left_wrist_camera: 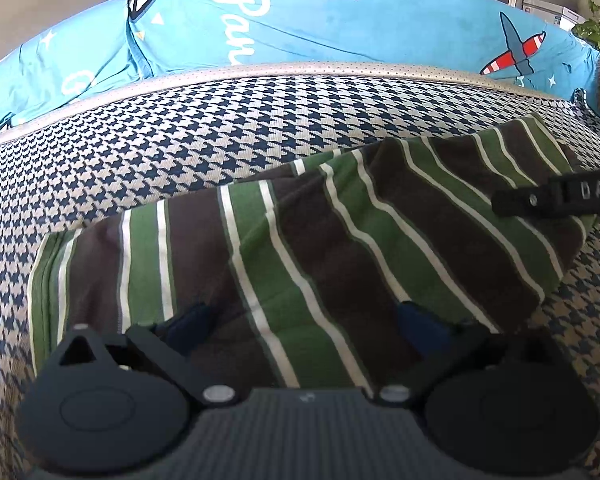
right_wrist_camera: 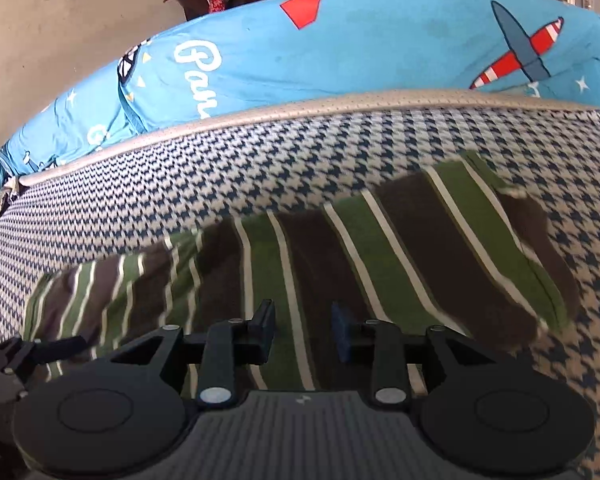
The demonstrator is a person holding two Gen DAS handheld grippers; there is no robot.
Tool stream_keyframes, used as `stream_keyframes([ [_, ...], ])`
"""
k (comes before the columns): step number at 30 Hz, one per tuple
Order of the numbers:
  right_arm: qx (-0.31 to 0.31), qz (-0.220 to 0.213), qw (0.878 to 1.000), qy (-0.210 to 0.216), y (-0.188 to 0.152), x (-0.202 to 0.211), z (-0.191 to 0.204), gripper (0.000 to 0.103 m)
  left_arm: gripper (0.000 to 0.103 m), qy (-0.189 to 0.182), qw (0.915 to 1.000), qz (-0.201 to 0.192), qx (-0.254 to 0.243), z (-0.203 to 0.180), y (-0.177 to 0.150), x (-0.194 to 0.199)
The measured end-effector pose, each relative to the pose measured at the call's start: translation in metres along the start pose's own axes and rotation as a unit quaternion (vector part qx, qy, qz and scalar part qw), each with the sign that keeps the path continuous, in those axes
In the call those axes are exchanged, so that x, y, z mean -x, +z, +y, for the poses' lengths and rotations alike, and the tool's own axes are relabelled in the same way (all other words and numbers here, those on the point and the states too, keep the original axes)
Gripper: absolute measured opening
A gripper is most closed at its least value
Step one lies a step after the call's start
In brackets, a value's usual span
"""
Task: Fold clothes
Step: 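Grasp the loose shirt end with the right tool and lift it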
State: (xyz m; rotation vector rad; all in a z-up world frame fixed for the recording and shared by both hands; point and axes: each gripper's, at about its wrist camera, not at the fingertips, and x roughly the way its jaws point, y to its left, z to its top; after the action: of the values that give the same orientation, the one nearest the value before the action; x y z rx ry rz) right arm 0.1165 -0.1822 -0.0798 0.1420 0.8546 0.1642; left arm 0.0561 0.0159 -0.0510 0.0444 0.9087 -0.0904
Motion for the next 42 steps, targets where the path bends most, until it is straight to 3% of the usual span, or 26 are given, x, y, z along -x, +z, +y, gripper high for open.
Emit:
stream_keyframes([
  [12,-0.025,-0.011,1.0,-0.005,-0.018,0.025,-0.023,0.031,0.103,-0.001,0.9999,-0.003,-0.01,-0.007,-0.022,0.019],
  [20,-0.024,-0.048,0.998,-0.012,-0.029,0.055,-0.027,0.034,0.103,-0.004,0.9998,-0.003,-0.018,-0.006,-0.03,0.025],
  [25,-0.107,-0.066,0.992,-0.03,-0.035,0.073,-0.058,0.04,0.103,-0.007,0.9996,0.004,-0.027,-0.008,-0.037,0.03],
  [32,-0.231,-0.077,0.969,-0.035,-0.042,0.082,-0.108,0.04,0.103,0.001,0.9994,-0.018,-0.031,-0.007,-0.043,0.039],
  [42,-0.304,-0.073,0.949,-0.032,-0.032,0.058,-0.128,0.04,0.103,0.022,0.9988,-0.042,-0.007,0.005,-0.042,0.043],
])
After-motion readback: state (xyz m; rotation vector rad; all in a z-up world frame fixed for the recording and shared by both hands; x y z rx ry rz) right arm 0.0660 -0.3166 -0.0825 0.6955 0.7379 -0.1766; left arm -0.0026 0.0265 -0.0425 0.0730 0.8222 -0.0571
